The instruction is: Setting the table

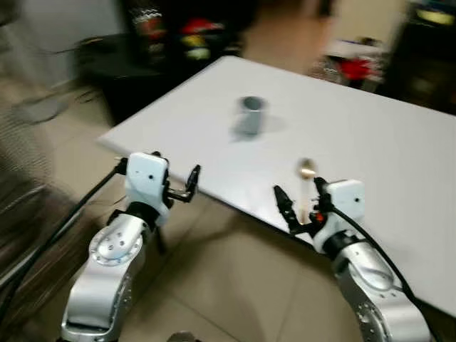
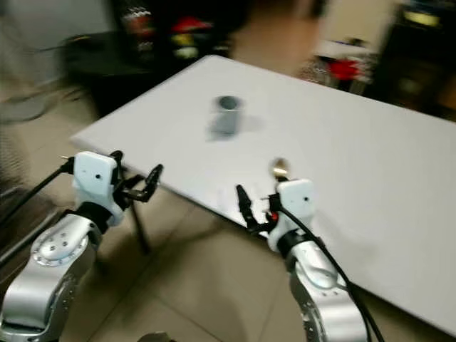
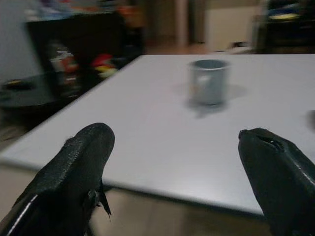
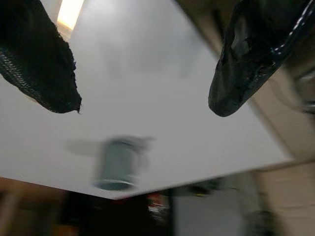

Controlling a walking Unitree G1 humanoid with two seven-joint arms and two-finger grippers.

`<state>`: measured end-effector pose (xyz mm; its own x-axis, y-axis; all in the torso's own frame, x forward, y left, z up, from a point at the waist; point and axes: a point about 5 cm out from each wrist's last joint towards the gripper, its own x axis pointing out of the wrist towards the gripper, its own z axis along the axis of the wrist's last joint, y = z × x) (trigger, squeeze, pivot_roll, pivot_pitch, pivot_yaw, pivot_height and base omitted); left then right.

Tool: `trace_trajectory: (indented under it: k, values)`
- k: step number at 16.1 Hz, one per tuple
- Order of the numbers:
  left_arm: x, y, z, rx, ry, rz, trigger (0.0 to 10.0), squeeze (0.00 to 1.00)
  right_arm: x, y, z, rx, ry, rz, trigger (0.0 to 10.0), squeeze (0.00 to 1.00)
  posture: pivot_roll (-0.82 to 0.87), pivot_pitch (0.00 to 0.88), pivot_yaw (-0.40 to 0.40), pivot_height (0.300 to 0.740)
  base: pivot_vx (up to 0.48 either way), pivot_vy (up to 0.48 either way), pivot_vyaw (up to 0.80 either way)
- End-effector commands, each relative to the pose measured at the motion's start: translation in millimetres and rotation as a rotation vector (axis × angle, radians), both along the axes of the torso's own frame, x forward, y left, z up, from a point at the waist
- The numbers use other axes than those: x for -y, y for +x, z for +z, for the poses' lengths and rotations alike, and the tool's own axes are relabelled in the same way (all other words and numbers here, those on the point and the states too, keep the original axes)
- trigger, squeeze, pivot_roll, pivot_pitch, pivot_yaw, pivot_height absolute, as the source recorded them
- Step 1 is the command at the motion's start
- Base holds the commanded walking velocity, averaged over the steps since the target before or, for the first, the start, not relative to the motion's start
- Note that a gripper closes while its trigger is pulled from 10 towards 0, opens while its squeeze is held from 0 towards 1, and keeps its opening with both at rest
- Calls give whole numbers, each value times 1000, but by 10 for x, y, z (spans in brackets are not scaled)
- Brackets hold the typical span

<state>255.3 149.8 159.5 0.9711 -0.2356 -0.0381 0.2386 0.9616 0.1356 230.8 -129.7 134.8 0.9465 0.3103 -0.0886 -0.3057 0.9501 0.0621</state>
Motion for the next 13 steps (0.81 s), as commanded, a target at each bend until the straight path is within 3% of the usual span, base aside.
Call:
trace_trajectory:
  k: [1,6,7,8,9,10,12,13]
  values:
    - [-18,15,20,14,38,15,10000,1000,1,12,8,-2,32,14,10000,1000,44,0,3,740,0,0,800]
    - [-9,26,24,15,43,5,10000,980,-26,18,25,16,69,1,10000,1000,45,0,12,740,0,0,800]
    - [-11,36,25,18,51,3,10000,847,-7,23,20,21,71,-16,10000,1000,44,0,20,740,0,0,800]
    - [-12,43,30,21,52,4,10000,800,8,23,3,13,75,-26,10000,1000,41,0,27,740,0,0,800]
    - [-14,69,44,31,47,12,10000,643,43,27,-15,6,69,-45,10000,1000,31,0,40,740,0,0,800]
    - [-11,82,46,34,43,18,10000,565,48,17,-5,10,65,-44,10000,1000,25,0,44,740,0,0,800]
    - [-14,90,32,40,65,35,10000,302,57,4,-23,8,64,-49,10000,1000,23,0,43,740,0,0,800]
    - [-50,93,40,49,58,73,10000,239,56,-3,-28,5,67,-53,10000,1000,17,0,39,740,0,0,800]
